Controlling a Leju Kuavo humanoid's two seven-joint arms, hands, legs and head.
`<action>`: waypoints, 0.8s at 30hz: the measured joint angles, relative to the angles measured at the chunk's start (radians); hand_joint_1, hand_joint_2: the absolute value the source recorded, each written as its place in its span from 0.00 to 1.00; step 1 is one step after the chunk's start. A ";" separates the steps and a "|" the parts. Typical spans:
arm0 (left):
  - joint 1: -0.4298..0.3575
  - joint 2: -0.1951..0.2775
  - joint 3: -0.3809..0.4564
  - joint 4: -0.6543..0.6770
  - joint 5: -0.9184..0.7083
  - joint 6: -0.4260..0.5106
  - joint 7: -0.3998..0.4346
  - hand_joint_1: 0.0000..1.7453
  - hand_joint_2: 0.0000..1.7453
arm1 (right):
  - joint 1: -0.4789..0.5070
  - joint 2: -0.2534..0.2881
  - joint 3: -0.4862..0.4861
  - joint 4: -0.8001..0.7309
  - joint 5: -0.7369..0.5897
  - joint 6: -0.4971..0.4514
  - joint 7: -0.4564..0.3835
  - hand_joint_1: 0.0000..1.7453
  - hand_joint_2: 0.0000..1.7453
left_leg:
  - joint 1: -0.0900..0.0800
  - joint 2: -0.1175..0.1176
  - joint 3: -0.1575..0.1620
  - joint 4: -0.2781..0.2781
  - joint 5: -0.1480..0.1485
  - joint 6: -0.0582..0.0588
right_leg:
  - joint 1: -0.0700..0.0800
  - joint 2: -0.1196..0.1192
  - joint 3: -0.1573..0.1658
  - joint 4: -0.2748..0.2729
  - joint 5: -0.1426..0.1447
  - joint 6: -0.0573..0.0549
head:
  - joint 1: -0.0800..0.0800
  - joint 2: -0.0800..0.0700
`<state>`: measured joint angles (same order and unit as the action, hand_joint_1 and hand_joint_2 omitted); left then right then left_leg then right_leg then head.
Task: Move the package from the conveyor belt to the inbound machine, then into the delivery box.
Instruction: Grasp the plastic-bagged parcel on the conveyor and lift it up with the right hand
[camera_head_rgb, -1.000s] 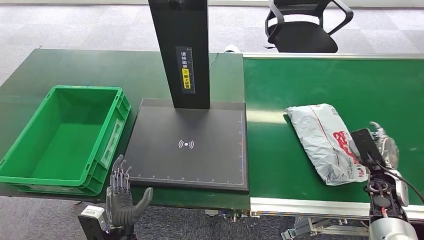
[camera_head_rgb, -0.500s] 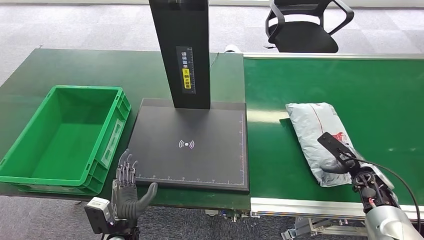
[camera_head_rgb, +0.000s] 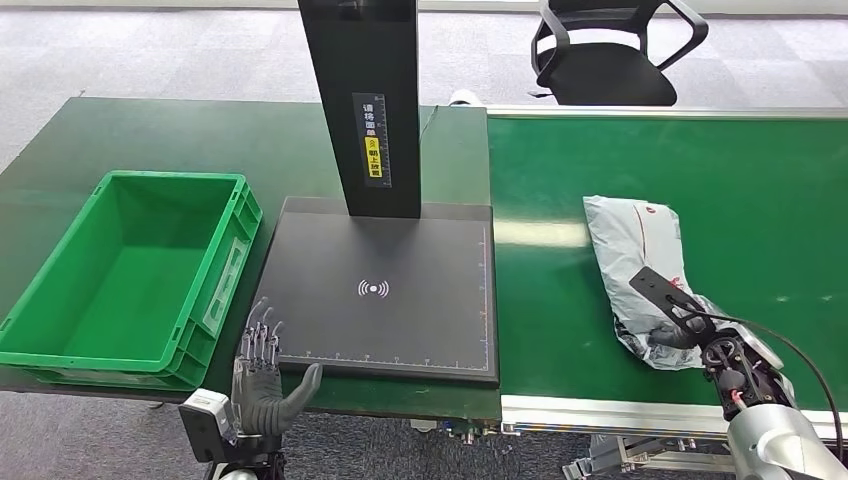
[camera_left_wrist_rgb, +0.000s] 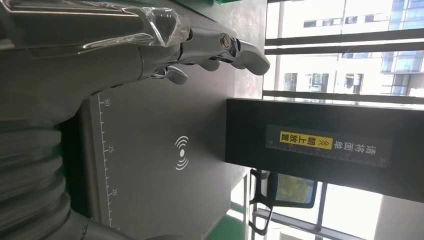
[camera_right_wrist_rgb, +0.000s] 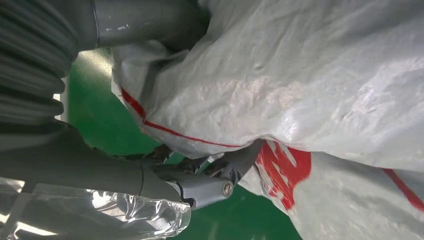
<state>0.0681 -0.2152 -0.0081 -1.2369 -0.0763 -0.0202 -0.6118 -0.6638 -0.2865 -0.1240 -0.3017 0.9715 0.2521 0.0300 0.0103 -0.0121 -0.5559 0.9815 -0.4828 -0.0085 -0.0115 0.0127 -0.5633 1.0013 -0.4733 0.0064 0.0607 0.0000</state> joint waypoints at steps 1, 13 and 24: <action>0.000 0.000 0.000 0.000 0.000 0.000 0.000 0.00 1.00 | 0.001 -0.001 0.000 0.000 0.001 -0.003 -0.006 1.00 1.00 | 0.000 0.000 0.000 0.000 0.000 0.000 | 0.000 0.000 0.000 0.000 0.000 0.000 | 0.000 0.000; 0.003 0.004 -0.001 0.009 0.001 -0.001 -0.001 0.00 1.00 | 0.022 0.017 -0.014 -0.009 -0.043 -0.374 -0.248 1.00 1.00 | 0.000 0.000 -0.001 0.000 0.000 0.000 | 0.000 0.000 0.000 0.000 0.000 0.000 | 0.000 0.000; 0.020 -0.002 -0.002 0.007 0.001 0.049 -0.023 0.00 1.00 | -0.012 0.135 -0.166 -0.218 -0.522 -0.603 -0.723 1.00 1.00 | 0.000 0.000 -0.001 0.000 0.000 0.000 | 0.000 0.000 0.000 0.000 0.000 0.000 | 0.000 0.000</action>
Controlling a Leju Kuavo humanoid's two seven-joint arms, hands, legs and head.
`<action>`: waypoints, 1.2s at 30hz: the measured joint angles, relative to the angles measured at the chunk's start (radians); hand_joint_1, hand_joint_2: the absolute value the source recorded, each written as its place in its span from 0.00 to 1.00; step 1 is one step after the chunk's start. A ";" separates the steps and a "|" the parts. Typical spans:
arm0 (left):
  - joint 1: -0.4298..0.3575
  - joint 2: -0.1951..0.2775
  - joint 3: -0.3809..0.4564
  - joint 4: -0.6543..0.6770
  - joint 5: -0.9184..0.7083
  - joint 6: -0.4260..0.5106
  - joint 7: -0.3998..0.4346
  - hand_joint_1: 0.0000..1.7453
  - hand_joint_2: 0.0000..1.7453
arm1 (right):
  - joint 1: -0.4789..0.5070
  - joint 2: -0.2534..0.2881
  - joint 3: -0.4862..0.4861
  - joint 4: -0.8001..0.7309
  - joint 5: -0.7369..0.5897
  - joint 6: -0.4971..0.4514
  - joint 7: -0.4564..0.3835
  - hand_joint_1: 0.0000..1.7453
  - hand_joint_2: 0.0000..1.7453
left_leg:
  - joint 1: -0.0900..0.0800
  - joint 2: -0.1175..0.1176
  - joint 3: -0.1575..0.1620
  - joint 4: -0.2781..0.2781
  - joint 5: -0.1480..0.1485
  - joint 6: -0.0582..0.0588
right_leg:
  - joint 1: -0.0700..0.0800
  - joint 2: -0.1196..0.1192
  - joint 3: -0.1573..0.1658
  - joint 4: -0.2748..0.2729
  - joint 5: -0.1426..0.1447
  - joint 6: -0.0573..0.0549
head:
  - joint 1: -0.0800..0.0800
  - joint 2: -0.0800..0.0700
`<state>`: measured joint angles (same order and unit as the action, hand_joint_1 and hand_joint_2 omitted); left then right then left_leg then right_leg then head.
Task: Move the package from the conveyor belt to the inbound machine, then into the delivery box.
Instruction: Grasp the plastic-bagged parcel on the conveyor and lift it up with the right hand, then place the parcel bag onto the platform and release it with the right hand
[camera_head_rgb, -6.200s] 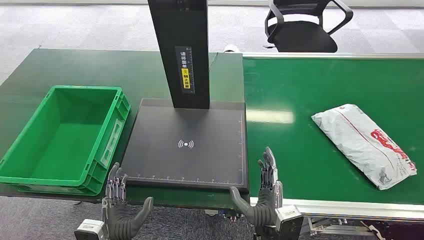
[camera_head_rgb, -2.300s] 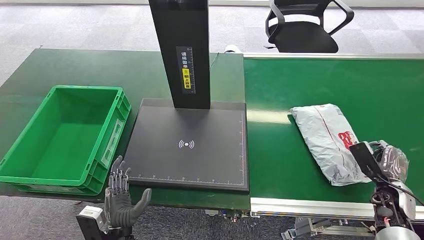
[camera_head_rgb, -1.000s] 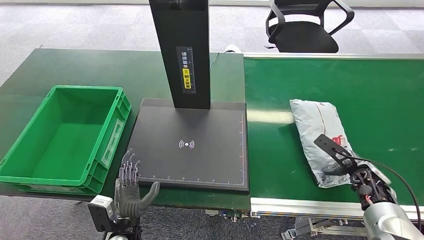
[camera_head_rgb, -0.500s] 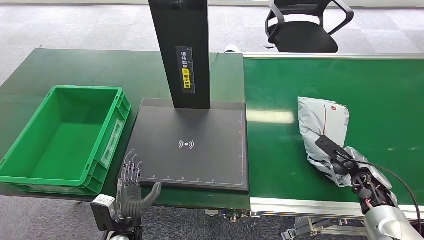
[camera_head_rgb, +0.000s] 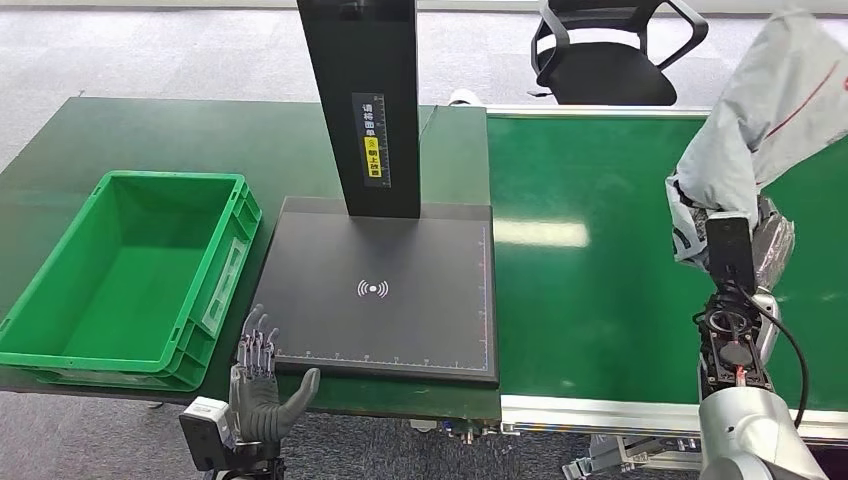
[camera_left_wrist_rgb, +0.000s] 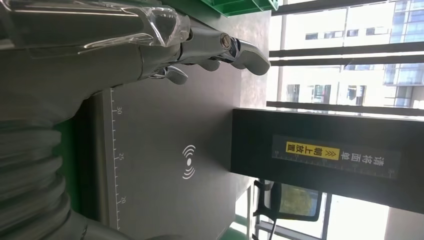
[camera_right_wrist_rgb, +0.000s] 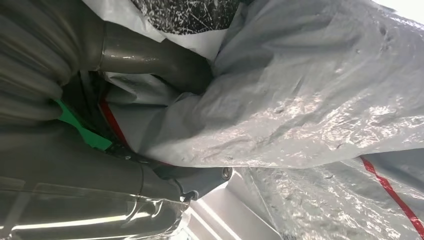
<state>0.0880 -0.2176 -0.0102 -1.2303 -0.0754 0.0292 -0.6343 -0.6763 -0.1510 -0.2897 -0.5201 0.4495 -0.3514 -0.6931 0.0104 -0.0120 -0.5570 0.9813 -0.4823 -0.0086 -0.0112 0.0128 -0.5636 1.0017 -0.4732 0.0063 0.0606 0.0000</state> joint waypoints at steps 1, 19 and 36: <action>0.001 -0.001 0.000 -0.001 0.000 0.003 0.000 0.00 1.00 | 0.010 0.015 0.008 -0.035 -0.044 0.025 -0.003 1.00 1.00 | 0.000 0.000 0.000 0.000 0.000 0.000 | 0.000 0.000 0.000 0.000 0.000 0.000 | 0.000 0.000; 0.019 0.001 0.001 -0.019 0.019 0.004 -0.010 0.00 1.00 | 0.119 0.286 0.664 -0.003 -0.091 0.769 0.035 0.99 1.00 | 0.002 0.000 -0.002 -0.001 0.001 -0.002 | 0.003 0.000 -0.002 0.001 -0.001 -0.001 | 0.000 0.000; 0.085 0.001 0.001 -0.105 0.020 0.043 0.008 0.00 1.00 | 0.123 0.297 0.758 -0.011 -0.143 0.155 0.108 0.00 1.00 | 0.002 0.000 -0.001 -0.001 0.001 -0.001 | 0.002 0.000 -0.002 0.000 0.000 -0.001 | 0.000 0.000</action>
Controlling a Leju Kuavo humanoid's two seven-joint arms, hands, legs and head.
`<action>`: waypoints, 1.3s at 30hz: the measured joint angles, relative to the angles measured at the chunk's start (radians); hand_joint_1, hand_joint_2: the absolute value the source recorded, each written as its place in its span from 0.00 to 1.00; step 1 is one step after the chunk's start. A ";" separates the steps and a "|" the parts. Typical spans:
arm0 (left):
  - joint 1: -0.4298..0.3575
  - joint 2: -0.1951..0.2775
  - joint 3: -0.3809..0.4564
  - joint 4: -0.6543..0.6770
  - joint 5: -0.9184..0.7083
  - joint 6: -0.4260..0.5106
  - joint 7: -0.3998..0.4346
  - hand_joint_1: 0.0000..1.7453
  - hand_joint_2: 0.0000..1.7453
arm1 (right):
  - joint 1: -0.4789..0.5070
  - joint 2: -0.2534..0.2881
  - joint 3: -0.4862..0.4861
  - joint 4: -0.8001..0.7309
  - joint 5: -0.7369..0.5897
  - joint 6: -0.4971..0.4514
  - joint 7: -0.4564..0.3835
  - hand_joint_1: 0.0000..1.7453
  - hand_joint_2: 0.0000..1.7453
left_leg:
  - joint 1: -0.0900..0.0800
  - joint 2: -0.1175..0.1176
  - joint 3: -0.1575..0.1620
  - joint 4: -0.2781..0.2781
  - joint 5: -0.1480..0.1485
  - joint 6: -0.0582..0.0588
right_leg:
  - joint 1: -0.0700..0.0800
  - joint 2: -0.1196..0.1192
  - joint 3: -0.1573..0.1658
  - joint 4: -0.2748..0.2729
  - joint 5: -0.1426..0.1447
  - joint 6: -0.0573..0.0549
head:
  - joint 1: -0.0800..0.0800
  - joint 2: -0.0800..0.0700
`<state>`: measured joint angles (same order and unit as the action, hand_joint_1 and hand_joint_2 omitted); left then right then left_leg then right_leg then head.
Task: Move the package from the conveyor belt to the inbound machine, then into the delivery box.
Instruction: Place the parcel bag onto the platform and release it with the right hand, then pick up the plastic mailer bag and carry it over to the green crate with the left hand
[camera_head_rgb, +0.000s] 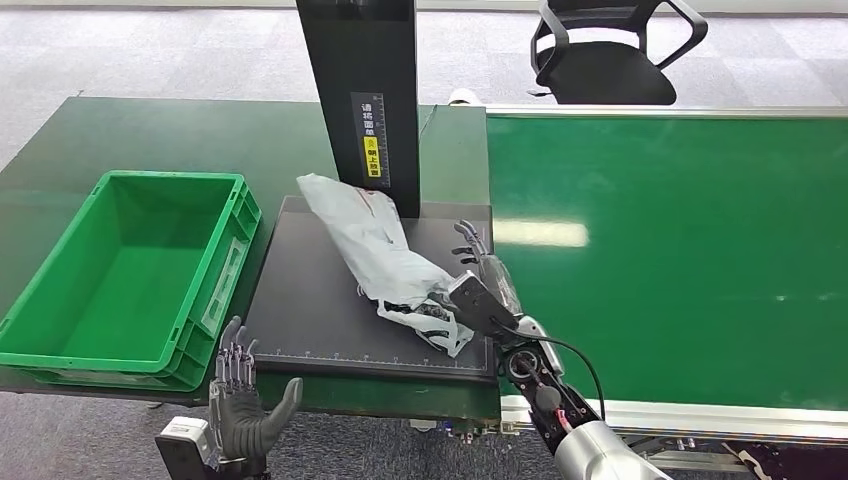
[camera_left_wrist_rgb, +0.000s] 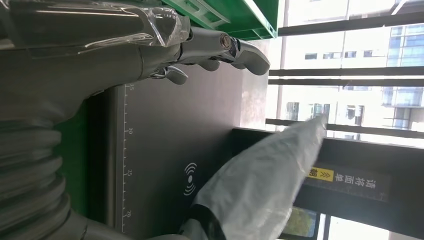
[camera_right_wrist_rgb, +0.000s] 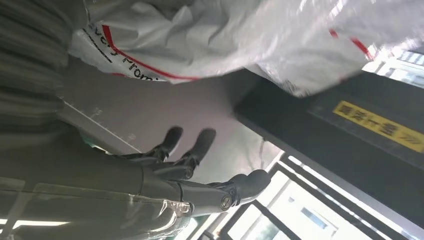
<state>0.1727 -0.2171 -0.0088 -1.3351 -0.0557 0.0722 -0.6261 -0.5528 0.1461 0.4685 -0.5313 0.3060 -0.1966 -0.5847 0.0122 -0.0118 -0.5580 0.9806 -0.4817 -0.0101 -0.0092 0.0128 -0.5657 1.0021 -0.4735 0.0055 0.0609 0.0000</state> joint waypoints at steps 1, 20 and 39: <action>0.001 0.000 0.000 -0.001 0.000 0.004 -0.001 0.00 1.00 | 0.003 0.000 -0.001 -0.010 -0.011 -0.001 -0.019 0.00 1.00 | 0.000 0.000 0.000 0.000 0.000 0.000 | 0.000 0.000 0.000 0.000 0.000 0.000 | 0.000 0.000; -0.008 0.005 -0.002 -0.040 -0.161 0.200 -0.030 0.00 1.00 | 0.305 -0.036 -0.016 -0.634 -0.259 -0.157 -0.114 0.00 1.00 | 0.000 0.000 -0.001 0.000 0.000 0.000 | 0.000 0.000 -0.001 0.000 0.000 0.000 | 0.000 0.000; -0.546 0.049 -0.185 0.383 -0.513 0.364 0.144 0.00 1.00 | 0.355 0.017 -0.059 -0.839 -0.332 -0.015 -0.114 0.00 1.00 | 0.000 0.000 0.001 0.000 0.002 0.000 | 0.000 -0.001 0.001 0.000 0.002 -0.001 | 0.000 0.000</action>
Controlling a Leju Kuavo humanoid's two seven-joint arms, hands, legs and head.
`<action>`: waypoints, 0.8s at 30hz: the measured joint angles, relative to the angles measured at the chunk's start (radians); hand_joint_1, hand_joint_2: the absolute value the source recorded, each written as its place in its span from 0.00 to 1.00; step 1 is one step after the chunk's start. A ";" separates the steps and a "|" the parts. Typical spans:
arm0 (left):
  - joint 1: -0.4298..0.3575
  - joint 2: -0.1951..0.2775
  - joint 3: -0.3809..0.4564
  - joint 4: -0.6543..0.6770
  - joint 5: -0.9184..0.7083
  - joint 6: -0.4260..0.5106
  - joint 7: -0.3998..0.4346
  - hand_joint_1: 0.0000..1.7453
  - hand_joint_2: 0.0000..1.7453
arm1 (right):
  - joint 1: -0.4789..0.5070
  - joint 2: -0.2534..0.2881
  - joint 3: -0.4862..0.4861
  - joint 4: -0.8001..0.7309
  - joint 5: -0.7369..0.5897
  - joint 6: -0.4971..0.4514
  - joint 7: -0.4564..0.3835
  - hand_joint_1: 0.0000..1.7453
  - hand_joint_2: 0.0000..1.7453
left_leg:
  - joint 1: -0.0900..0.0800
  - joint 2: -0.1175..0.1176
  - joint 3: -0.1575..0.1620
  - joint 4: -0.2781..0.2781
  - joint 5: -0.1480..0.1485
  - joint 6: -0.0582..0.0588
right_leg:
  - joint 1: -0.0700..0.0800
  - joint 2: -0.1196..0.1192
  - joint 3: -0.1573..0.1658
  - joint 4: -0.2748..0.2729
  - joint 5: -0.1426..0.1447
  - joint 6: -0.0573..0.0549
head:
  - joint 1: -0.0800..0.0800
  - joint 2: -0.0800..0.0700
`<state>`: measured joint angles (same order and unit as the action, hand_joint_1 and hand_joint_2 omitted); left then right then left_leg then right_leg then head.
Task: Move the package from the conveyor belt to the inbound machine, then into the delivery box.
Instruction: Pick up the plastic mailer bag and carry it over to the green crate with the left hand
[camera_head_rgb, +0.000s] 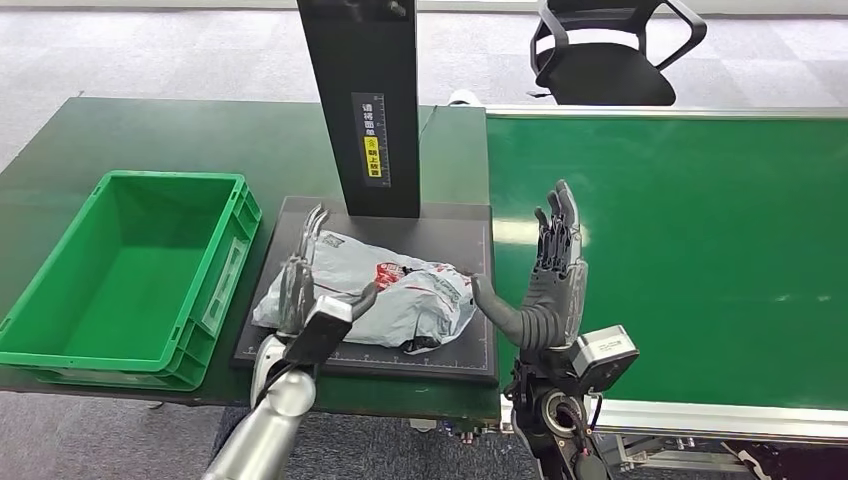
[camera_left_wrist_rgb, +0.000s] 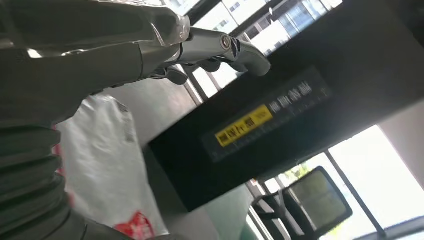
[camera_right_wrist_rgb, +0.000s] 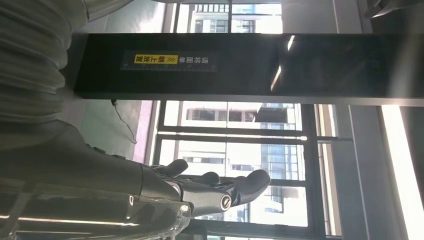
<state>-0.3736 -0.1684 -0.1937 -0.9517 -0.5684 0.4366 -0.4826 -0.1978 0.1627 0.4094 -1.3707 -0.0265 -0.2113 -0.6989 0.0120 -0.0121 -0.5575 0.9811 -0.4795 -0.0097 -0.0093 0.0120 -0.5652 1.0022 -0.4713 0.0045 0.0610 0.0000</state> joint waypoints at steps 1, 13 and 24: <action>-0.033 -0.003 -0.009 0.039 0.000 0.000 0.003 0.00 1.00 | 0.000 0.003 -0.004 0.002 0.000 0.004 0.000 0.00 1.00 | 0.000 0.001 0.000 0.000 0.000 0.000 | 0.000 0.000 0.000 0.000 0.000 0.000 | 0.000 0.000; -0.202 -0.017 -0.053 0.281 -0.008 0.005 0.019 0.00 1.00 | 0.000 0.025 -0.026 0.012 0.001 0.012 0.000 0.00 1.00 | 0.000 0.001 -0.002 0.000 0.000 0.000 | 0.000 0.001 -0.003 0.000 0.000 0.000 | 0.000 0.000; -0.294 -0.006 -0.064 0.422 -0.010 -0.057 0.076 0.00 1.00 | 0.002 0.028 -0.043 0.017 -0.027 0.069 0.000 0.00 1.00 | 0.000 0.001 -0.002 0.000 0.000 0.000 | 0.000 0.001 -0.003 0.000 0.000 0.000 | 0.000 0.000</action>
<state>-0.6671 -0.1746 -0.2575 -0.5300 -0.5787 0.3796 -0.4064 -0.1960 0.1911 0.3666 -1.3535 -0.0535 -0.1422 -0.6989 0.0121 -0.0113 -0.5594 0.9811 -0.4794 -0.0097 -0.0093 0.0131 -0.5677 1.0024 -0.4711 0.0045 0.0609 0.0000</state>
